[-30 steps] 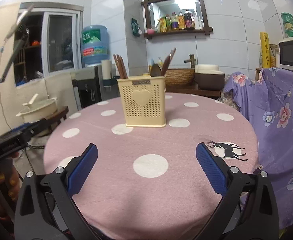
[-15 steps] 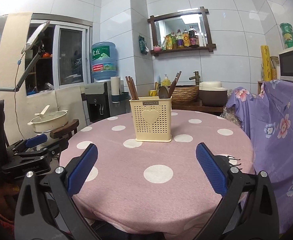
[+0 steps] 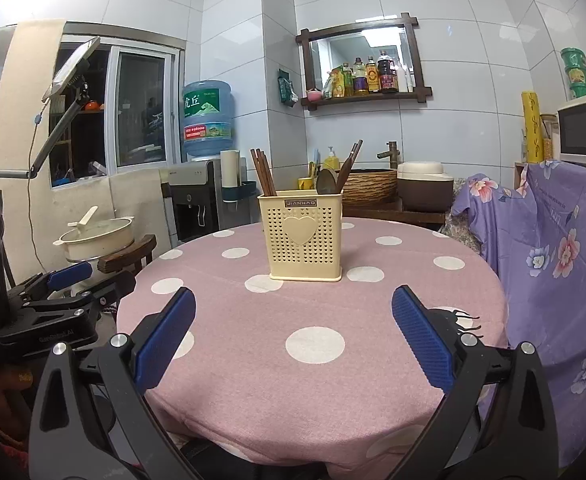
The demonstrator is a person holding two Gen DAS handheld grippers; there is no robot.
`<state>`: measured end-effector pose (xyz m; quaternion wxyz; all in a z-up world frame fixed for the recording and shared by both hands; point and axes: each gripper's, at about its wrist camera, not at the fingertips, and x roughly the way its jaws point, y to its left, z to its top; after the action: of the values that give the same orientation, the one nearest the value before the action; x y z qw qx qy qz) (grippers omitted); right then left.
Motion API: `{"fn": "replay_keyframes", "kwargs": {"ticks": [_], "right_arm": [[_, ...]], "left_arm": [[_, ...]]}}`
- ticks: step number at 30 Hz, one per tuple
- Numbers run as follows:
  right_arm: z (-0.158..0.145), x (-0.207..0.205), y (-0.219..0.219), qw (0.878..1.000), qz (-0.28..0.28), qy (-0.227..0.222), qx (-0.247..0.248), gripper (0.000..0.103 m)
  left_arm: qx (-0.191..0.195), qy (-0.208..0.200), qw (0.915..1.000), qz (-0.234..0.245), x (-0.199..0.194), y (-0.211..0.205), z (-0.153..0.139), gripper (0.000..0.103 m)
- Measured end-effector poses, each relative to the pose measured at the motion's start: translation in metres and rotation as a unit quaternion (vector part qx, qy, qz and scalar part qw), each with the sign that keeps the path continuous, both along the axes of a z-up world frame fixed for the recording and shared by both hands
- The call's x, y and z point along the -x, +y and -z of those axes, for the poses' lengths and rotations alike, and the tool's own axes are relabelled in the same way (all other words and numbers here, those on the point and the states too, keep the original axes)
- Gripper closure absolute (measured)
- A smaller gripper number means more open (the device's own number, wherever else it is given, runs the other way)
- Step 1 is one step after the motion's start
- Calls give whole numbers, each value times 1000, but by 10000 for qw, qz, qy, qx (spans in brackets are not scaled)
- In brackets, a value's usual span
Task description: Organize utensils
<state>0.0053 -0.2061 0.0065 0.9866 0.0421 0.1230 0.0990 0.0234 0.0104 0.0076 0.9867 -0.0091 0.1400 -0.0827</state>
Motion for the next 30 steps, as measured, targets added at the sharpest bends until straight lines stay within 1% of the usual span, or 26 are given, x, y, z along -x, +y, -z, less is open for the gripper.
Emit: {"fn": "replay_keyframes", "kwargs": {"ticks": [30], "right_arm": [[3, -1, 6, 10000, -29, 32, 22, 6]], "left_arm": [[-23, 39, 10000, 2, 0, -2, 0, 6]]}}
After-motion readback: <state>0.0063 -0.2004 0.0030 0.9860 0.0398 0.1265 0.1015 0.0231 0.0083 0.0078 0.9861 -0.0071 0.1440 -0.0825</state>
